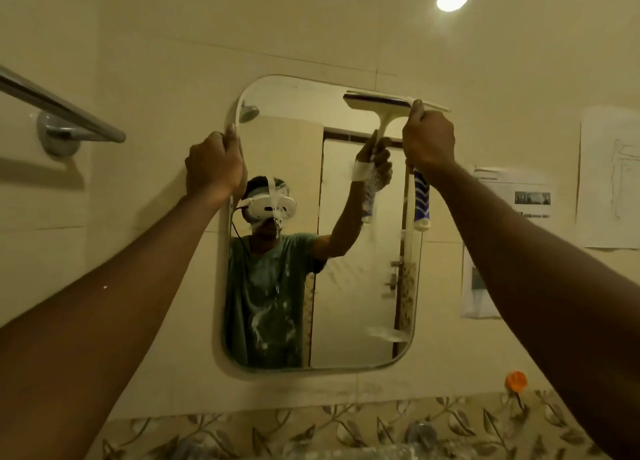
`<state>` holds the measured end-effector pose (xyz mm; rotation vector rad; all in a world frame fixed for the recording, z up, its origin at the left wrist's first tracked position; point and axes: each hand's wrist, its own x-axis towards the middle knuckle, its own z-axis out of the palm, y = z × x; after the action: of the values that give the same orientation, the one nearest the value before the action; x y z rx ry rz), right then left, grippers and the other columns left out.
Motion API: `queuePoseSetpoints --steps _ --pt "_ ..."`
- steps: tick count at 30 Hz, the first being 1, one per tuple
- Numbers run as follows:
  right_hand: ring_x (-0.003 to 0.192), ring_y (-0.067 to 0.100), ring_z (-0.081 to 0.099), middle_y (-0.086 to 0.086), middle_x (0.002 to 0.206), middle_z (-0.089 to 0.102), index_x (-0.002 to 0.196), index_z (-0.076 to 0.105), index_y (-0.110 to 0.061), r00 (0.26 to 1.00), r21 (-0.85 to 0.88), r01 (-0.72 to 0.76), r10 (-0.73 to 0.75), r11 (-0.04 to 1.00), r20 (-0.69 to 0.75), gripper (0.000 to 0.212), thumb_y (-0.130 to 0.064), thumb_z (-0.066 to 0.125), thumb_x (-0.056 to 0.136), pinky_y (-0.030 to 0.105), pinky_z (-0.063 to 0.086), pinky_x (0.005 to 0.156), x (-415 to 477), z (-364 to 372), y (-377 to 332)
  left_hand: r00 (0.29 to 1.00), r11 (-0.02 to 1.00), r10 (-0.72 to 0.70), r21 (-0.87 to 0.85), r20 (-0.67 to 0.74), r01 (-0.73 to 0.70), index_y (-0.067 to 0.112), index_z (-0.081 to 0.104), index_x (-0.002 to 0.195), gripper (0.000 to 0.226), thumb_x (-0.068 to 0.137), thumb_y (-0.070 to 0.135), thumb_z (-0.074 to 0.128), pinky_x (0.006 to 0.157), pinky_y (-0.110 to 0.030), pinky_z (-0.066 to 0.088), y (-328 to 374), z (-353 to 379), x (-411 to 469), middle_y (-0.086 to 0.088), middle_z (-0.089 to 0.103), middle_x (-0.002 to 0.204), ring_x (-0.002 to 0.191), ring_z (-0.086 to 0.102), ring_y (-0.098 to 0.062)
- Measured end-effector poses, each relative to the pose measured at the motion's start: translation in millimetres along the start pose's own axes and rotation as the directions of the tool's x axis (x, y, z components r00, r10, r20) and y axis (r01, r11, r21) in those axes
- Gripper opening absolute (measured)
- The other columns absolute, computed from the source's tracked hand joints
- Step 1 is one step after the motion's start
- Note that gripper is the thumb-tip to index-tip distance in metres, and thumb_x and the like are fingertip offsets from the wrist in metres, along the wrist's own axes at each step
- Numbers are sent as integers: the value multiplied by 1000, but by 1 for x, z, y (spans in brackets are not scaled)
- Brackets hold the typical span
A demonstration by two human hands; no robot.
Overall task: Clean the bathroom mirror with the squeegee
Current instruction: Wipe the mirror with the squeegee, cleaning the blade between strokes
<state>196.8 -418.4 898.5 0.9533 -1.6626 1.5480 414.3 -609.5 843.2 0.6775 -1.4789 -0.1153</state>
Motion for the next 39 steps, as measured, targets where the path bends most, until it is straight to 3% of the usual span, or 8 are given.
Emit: queuePoseSetpoints --steps 7,12,17,22,25,30,34,39 --pt "56 11 54 -2 65 53 69 44 -24 996 -63 69 -65 996 57 43 -36 24 105 22 40 50 -26 10 15 999 999 53 -10 -7 -53 0 63 93 49 103 36 31 69 -31 37 -13 8 1 -19 66 89 80 59 -30" --pt "44 9 48 -1 56 52 71 52 -16 995 3 7 -7 1000 99 50 -41 23 105 21 35 42 -105 20 57 999 999 52 -11 -13 -52 3 63 91 46 103 36 32 70 -33 43 -15 9 0 -9 59 78 72 53 -21" --pt "53 15 51 2 62 53 75 52 -16 989 -9 -55 55 998 137 47 -42 25 104 29 43 50 -158 17 85 998 998 61 -2 3 -61 3 63 88 47 103 37 33 66 -30 39 -12 6 -1 -6 56 74 69 53 -20" --pt "51 17 53 3 62 55 71 52 -16 993 25 -8 5 1000 120 48 -40 27 104 33 49 50 -110 1 54 997 998 67 19 26 -67 4 62 84 49 103 38 32 54 -25 32 -12 5 0 -7 56 71 64 51 -20" --pt "47 15 51 1 59 52 67 48 -18 998 0 52 -52 999 47 48 -37 26 105 25 43 43 -57 0 23 997 997 71 29 23 -72 5 61 82 50 103 39 31 62 -30 36 -13 4 0 -7 55 70 67 54 -25" --pt "58 18 57 0 62 53 66 45 -22 995 -10 97 -97 995 30 47 -35 24 105 29 47 53 -11 8 -4 996 996 83 43 24 -84 2 63 86 51 103 38 31 61 -30 33 -13 4 -1 -6 54 69 63 50 -20" --pt "43 8 46 -2 56 50 68 49 -19 993 21 60 -62 998 99 48 -36 24 106 20 35 43 -58 16 21 998 997 63 33 22 -64 6 61 81 49 103 38 31 54 -27 31 -14 7 -1 -6 54 67 61 49 -19" --pt "50 13 49 4 61 53 76 53 -16 990 11 -60 58 998 127 46 -40 26 104 26 42 46 -156 23 77 998 998 57 4 10 -57 12 54 75 44 103 38 33 49 -27 26 -15 6 -4 1 47 60 52 42 -11"
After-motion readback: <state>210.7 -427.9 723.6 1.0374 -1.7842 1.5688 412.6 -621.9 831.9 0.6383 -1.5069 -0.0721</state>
